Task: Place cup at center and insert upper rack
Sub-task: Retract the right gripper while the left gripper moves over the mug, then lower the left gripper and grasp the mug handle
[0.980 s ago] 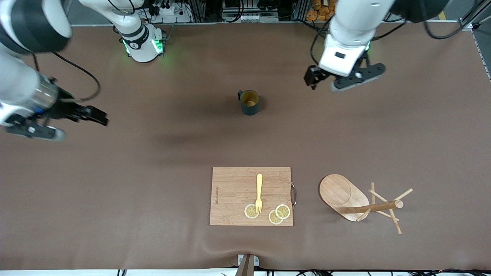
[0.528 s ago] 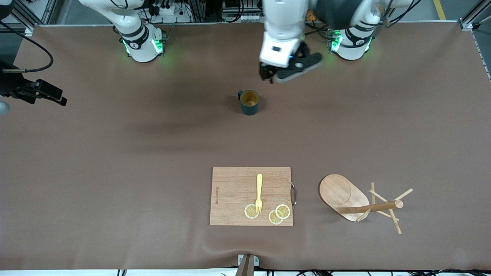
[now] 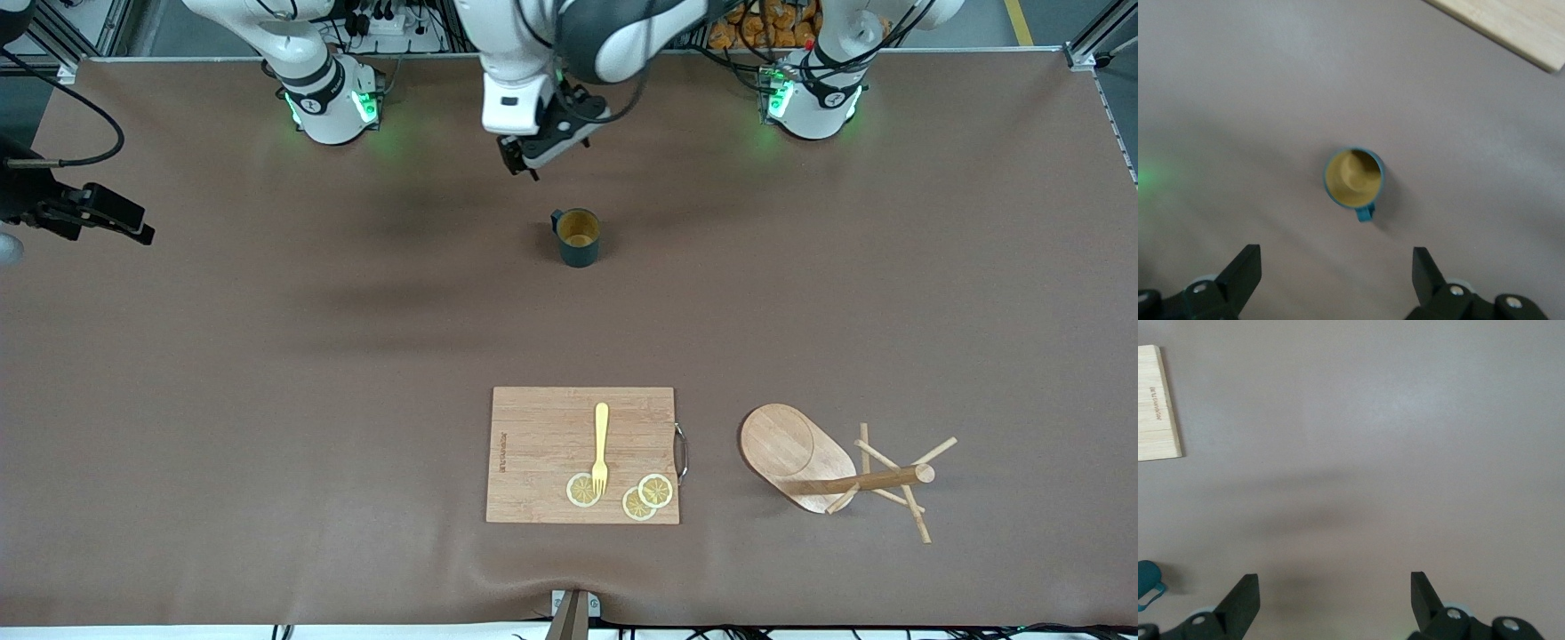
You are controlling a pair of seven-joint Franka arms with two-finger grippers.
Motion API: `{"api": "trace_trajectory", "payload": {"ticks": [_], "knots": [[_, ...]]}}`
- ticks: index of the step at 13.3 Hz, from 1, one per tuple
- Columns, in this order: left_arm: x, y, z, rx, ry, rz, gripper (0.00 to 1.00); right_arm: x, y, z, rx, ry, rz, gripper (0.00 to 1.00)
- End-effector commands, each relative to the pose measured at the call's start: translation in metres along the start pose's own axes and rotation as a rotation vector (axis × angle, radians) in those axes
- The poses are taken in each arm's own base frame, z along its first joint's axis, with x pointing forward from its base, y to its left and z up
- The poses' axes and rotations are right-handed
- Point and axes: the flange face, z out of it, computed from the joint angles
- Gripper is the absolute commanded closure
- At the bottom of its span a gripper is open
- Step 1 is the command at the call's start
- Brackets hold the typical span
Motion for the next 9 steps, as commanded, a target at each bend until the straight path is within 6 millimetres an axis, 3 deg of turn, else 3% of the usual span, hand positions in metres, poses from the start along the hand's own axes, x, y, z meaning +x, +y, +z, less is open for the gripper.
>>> {"api": "trace_trajectory", "payload": {"ticks": [1, 5, 9], "knots": [[-0.044, 0.026, 0.036, 0.001, 0.085, -0.042, 0.00, 0.001, 0.002, -0.001, -0.026, 0.014, -0.013, 0.00], [-0.092, 0.041, 0.092, 0.030, 0.222, -0.103, 0.00, -0.002, 0.002, -0.005, -0.023, 0.014, -0.015, 0.00], [-0.109, 0.053, 0.131, -0.004, 0.222, -0.288, 0.00, 0.000, 0.023, -0.005, 0.001, 0.017, -0.019, 0.00]]}}
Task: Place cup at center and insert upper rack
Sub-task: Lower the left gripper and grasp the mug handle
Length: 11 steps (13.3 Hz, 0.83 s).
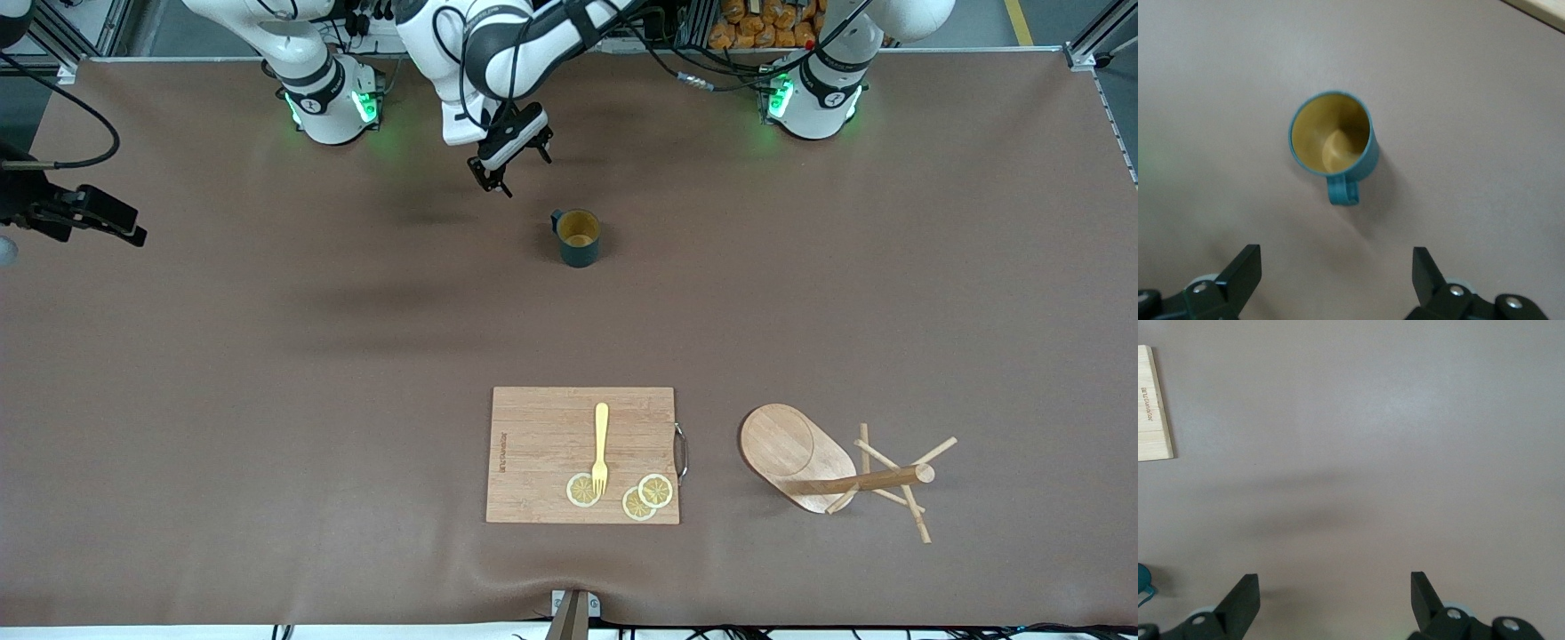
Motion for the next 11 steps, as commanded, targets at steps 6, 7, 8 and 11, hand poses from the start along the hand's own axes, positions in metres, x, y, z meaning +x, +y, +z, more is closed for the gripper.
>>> {"api": "trace_trajectory", "payload": {"ticks": [6, 7, 8, 11], "knots": [[-0.048, 0.006, 0.075, -0.026, 0.198, -0.089, 0.00, -0.007, 0.032, -0.011, 0.009, 0.010, -0.011, 0.00], [-0.051, 0.008, 0.084, -0.022, 0.204, -0.104, 0.00, -0.006, 0.032, -0.011, 0.009, 0.014, -0.011, 0.00], [-0.052, 0.012, 0.088, -0.025, 0.206, -0.125, 0.00, -0.006, 0.033, -0.012, 0.008, 0.020, -0.011, 0.00], [-0.059, 0.011, 0.106, -0.030, 0.252, -0.143, 0.00, -0.005, 0.030, -0.013, 0.009, 0.028, -0.011, 0.00]]}}
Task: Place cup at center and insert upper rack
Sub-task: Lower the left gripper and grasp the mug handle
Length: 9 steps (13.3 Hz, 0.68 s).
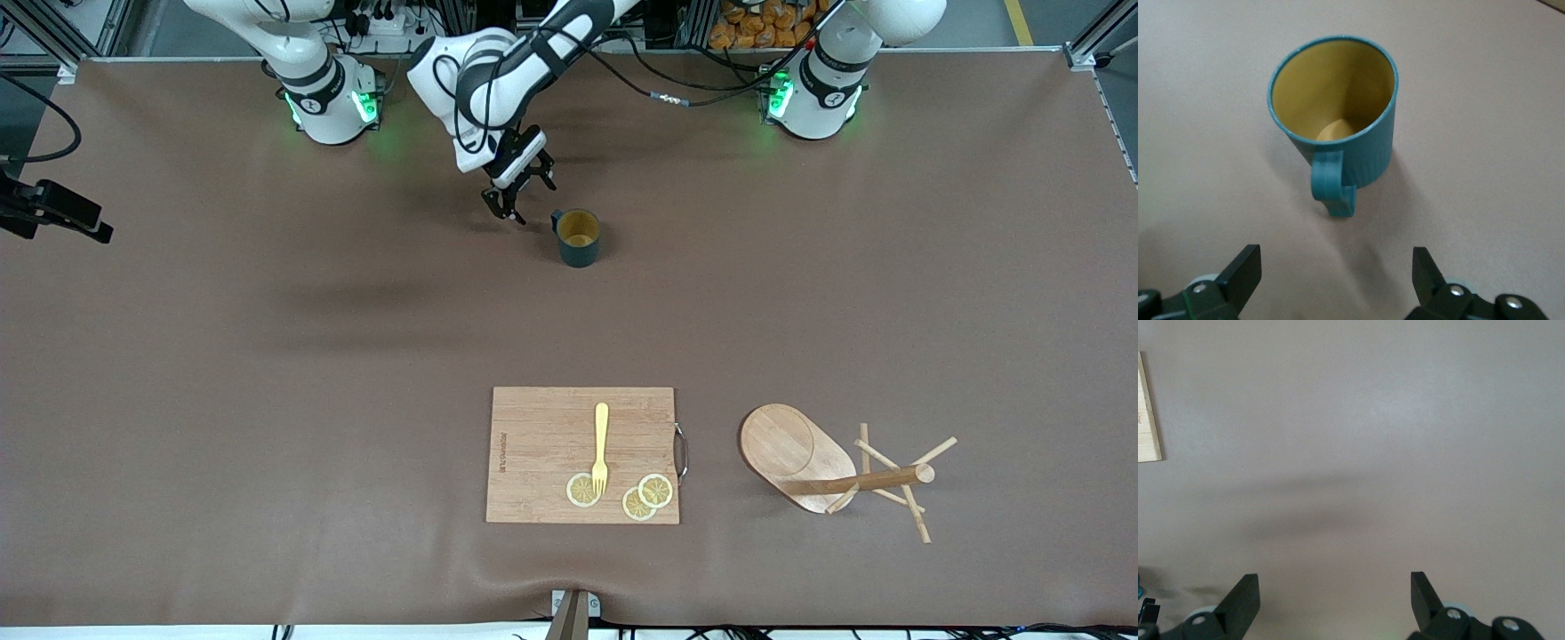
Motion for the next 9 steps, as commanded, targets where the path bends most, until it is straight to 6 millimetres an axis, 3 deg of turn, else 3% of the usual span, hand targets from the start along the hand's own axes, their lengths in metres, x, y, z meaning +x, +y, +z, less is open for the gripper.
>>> {"api": "trace_trajectory", "payload": {"ticks": [1, 4, 9], "knots": [[-0.004, 0.007, 0.004, -0.040, 0.056, -0.035, 0.00, -0.005, 0.000, -0.009, 0.006, 0.016, -0.012, 0.00], [-0.002, 0.010, 0.013, -0.042, 0.074, -0.139, 0.06, -0.007, 0.008, -0.011, 0.005, 0.015, -0.001, 0.00], [-0.005, 0.009, 0.023, -0.073, 0.139, -0.186, 0.15, -0.007, 0.001, -0.011, 0.005, 0.016, -0.007, 0.00]]}}
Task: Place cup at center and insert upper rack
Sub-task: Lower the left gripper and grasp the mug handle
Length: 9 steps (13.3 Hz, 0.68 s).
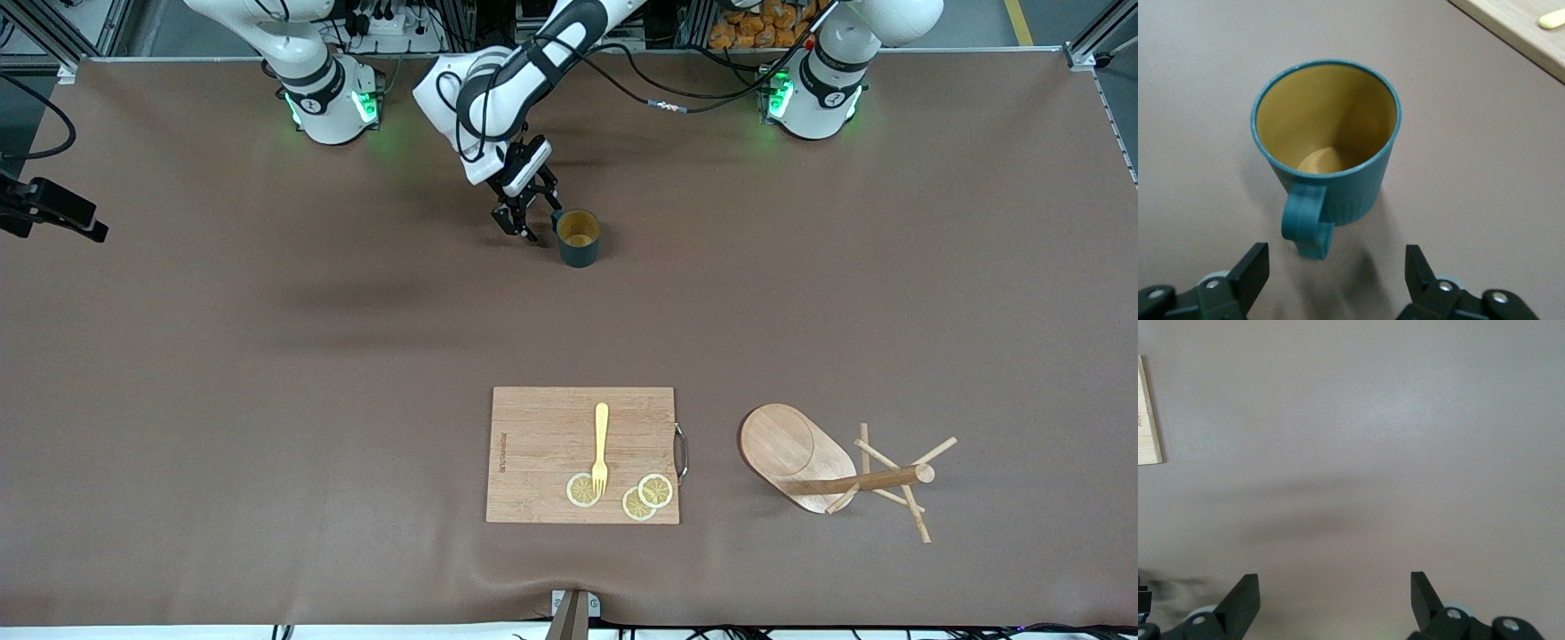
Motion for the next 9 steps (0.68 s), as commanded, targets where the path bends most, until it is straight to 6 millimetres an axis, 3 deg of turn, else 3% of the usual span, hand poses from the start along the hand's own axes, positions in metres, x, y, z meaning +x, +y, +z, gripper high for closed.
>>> {"api": "trace_trajectory", "payload": {"ticks": [1, 9], "knots": [[-0.0025, 0.0001, -0.0022, -0.035, 0.044, -0.012, 0.18, -0.0060, -0.0009, -0.0080, 0.004, 0.009, -0.011, 0.00], [0.0005, -0.0087, 0.0066, 0.006, 0.115, 0.084, 0.32, -0.0064, -0.0001, -0.0077, 0.005, 0.006, -0.011, 0.00]]}}
